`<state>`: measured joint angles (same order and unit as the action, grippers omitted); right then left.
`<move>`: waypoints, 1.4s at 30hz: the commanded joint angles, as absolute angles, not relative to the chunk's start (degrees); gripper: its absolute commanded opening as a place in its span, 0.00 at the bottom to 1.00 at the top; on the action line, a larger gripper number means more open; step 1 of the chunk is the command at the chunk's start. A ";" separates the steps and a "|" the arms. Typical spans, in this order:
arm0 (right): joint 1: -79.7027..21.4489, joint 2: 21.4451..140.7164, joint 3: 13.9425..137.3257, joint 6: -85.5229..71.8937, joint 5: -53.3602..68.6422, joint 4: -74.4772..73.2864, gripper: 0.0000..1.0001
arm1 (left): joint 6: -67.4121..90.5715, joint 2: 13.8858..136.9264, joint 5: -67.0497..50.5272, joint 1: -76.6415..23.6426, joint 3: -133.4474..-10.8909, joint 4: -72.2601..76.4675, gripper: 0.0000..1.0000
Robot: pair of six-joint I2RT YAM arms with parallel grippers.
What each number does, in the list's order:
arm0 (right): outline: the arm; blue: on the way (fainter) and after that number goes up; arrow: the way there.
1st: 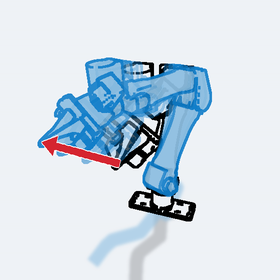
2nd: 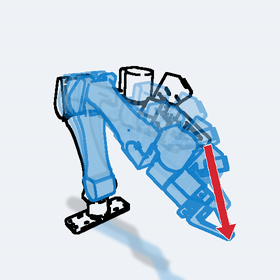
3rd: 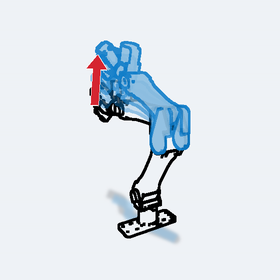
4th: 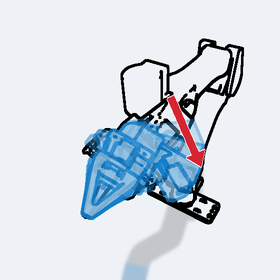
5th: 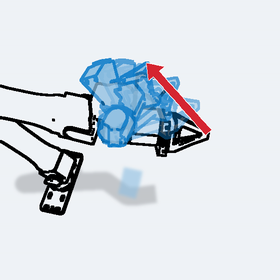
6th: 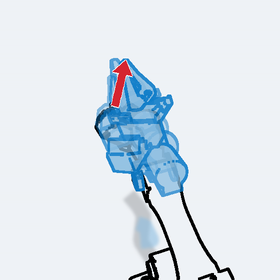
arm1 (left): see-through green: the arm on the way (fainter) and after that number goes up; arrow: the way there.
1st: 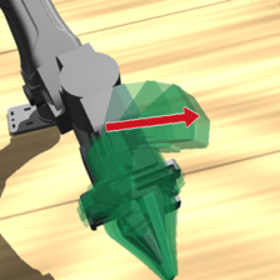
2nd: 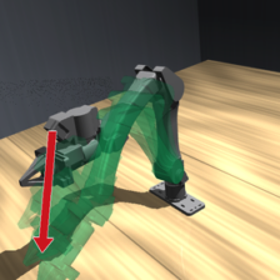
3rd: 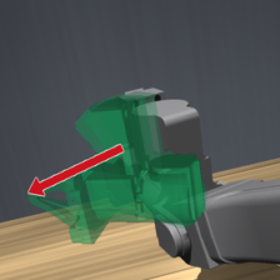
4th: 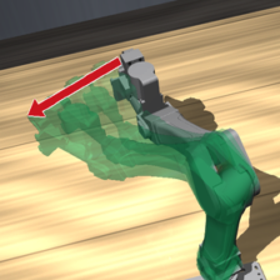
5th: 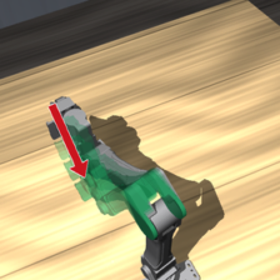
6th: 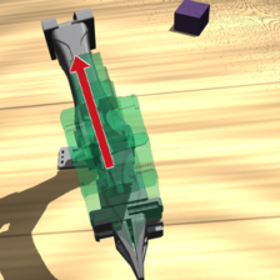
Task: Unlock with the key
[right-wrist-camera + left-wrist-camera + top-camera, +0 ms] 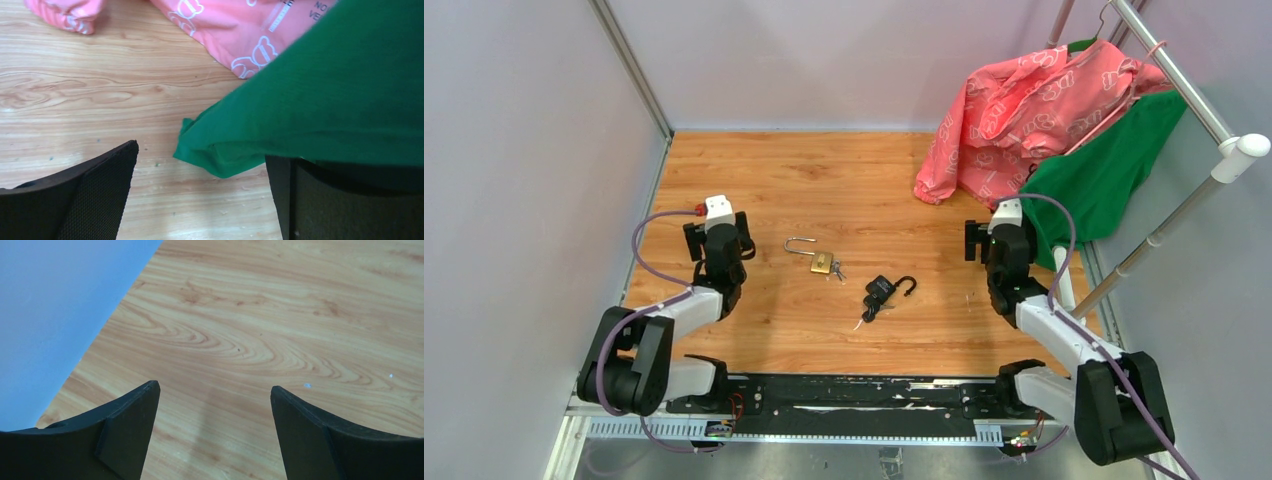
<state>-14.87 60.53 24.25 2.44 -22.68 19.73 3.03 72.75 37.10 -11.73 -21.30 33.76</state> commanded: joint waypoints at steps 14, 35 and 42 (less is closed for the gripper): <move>-3.83 82.46 11.41 8.77 -7.79 65.14 0.99 | 4.39 75.04 34.74 -7.38 -18.42 43.94 0.85; -3.87 81.72 12.47 7.21 -11.14 61.44 0.99 | 4.45 75.50 34.83 -7.38 -19.26 42.81 0.87; -3.87 81.79 12.68 7.12 -11.01 61.01 0.99 | 4.48 75.70 34.98 -7.38 -19.68 42.23 0.88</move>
<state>-4.49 81.28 12.86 7.16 -10.11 59.20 3.64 74.96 34.65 -7.66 -18.15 42.13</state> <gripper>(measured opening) 0.991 0.870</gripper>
